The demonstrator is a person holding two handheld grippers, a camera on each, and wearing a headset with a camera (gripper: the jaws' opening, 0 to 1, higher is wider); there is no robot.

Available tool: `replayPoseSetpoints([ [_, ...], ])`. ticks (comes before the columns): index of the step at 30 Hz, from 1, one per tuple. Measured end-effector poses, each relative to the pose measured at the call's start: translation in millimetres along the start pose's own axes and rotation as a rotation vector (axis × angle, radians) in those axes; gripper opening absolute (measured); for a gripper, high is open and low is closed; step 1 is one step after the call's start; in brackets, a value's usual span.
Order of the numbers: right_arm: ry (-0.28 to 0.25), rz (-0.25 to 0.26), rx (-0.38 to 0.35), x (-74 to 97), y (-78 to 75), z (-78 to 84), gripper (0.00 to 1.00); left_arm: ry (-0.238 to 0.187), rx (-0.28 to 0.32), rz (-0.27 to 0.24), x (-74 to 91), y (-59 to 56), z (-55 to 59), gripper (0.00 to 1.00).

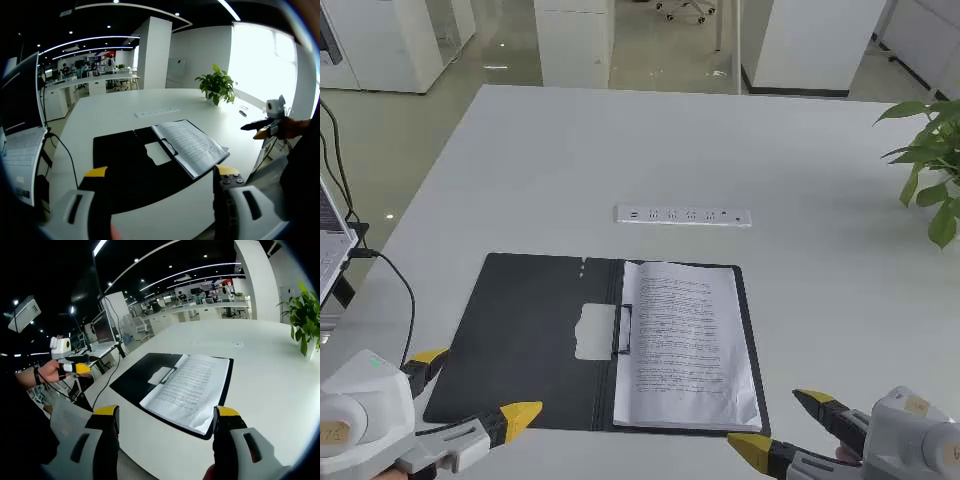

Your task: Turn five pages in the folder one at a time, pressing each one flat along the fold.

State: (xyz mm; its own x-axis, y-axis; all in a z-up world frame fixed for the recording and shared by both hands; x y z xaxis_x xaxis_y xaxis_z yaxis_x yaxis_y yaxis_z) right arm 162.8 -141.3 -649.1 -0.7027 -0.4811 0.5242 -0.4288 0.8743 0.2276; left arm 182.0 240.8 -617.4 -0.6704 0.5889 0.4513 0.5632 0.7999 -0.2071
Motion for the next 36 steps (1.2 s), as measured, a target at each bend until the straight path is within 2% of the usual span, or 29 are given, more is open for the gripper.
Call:
replayPoseSetpoints([
  [11, -0.015, 0.014, -0.013, 3.9, -3.0, -3.4, 0.75, -0.018, -0.008, -0.010, 7.2, 4.7, -8.6, 0.84],
  [23, -0.018, 0.018, -0.006, 4.6, -2.7, -3.6, 0.75, -0.030, -0.005, -0.014, 10.0, 5.3, -7.4, 0.84],
  [27, -0.012, 0.018, -0.004, 5.0, -2.0, -2.4, 0.75, -0.025, -0.021, -0.010, 10.6, 6.6, -8.6, 0.85],
  [32, -0.021, 0.025, -0.010, 5.2, -2.9, -3.9, 0.75, -0.044, -0.007, -0.020, 12.3, 10.1, -11.0, 0.84],
  [36, -0.024, 0.026, -0.012, 4.9, -2.4, -5.0, 0.75, -0.032, -0.021, -0.009, 9.9, 8.3, -11.0, 0.85],
])
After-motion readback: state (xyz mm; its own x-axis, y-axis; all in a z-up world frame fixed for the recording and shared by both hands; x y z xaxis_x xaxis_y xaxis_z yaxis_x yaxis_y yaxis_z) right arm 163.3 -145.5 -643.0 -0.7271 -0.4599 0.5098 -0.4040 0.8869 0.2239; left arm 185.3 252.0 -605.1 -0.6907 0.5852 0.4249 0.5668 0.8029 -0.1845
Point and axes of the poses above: the centre of the closed fingertips' face, and the gripper's own axes: x roughly backward along the fingers, y roughly to its left, z roughly out of its underside, the point moved 8 cm from there along x, roughly backward along the fingers, and after that the axes turned 8 degrees about z, right-handed, at the moved point
